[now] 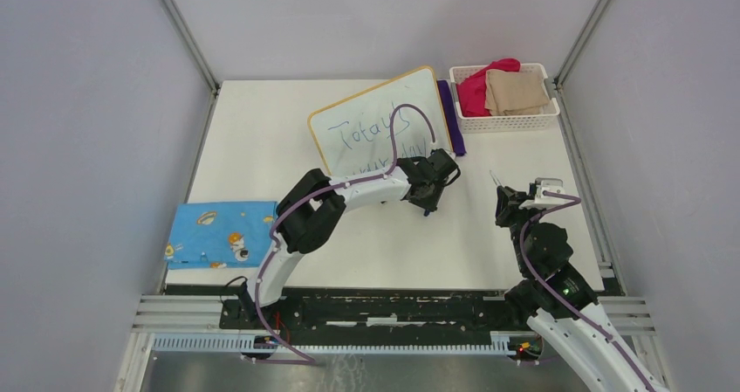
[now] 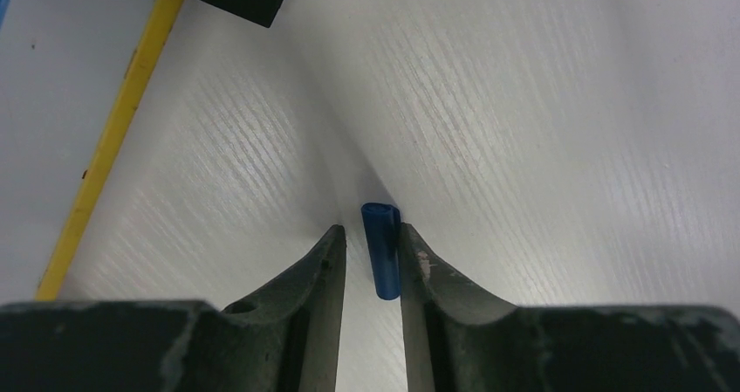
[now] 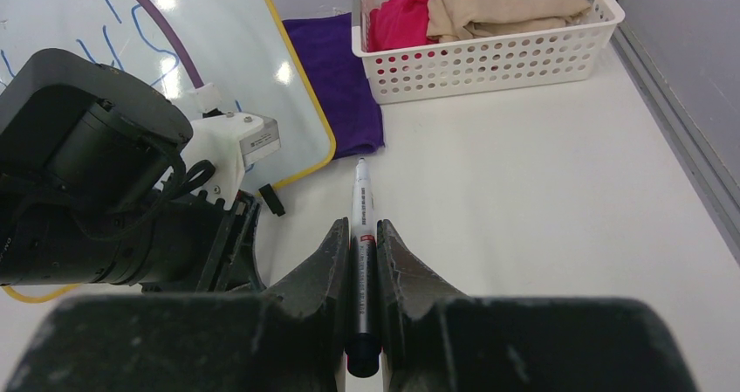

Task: Write a sentence on the whiteboard
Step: Close the whiteboard marker at the center of the board.

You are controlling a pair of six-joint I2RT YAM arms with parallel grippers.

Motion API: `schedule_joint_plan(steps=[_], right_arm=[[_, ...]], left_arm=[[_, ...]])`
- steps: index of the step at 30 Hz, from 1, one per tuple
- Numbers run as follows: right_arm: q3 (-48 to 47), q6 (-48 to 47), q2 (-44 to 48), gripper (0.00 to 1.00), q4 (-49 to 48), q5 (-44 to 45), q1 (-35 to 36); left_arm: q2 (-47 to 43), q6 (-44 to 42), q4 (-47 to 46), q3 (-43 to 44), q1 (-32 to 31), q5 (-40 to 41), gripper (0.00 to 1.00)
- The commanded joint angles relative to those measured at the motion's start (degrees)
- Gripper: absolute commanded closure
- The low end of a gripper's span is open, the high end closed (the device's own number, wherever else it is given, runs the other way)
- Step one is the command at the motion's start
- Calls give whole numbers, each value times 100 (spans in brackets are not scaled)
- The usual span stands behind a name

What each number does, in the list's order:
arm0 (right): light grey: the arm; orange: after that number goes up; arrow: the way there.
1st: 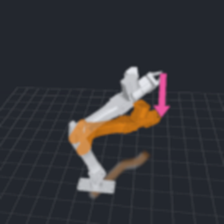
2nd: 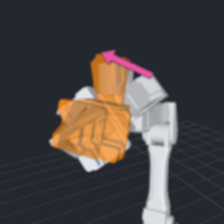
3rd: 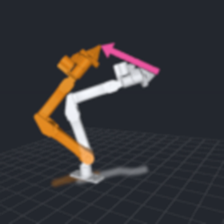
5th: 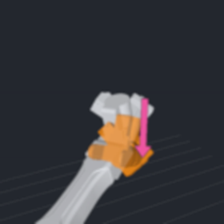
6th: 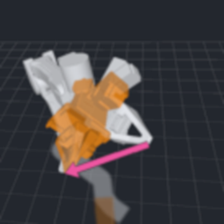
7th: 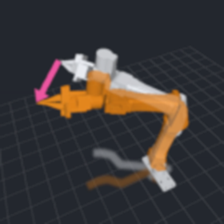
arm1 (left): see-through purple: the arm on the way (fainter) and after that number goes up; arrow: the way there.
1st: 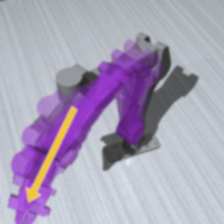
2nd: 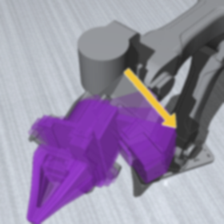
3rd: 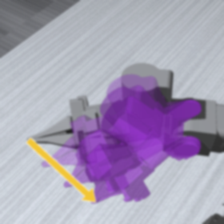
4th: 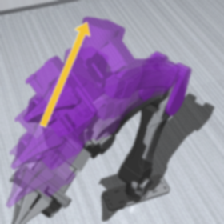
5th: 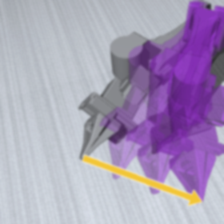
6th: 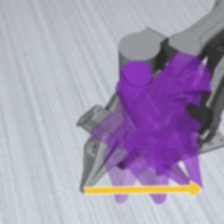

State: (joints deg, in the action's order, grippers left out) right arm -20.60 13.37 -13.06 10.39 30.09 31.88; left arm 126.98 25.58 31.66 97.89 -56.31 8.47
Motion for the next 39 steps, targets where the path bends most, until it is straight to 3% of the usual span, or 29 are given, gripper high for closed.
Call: schedule_joint_plan(steps=[1, 6, 12, 16, 25, 32, 39], right_arm=[[17, -36, 39, 100, -220, 97, 27], [27, -32, 23, 100, -242, 83, 28], [24, -14, -9, 100, -273, 51, 27], [30, 8, -37, 100, -283, 16, 34], [16, 20, -46, 100, -284, -40, 28], [-18, 26, -70, 100, -276, -65, 37], [-45, 27, -23, 100, -209, -46, 37]], left_arm=[[102, -343, 226, 112, 7, -1, 66], [-138, -214, 218, -211, 7, 112, 80], [-864, 529, -160, -1216, -2, 185, 87], [-1357, 920, -258, -1746, -102, 87, 86], [-1560, 923, 43, -2171, -358, -74, 78], [-1517, 565, 484, -1835, -371, -35, 62], [-1228, 229, 878, -1444, -369, -200, 58]])
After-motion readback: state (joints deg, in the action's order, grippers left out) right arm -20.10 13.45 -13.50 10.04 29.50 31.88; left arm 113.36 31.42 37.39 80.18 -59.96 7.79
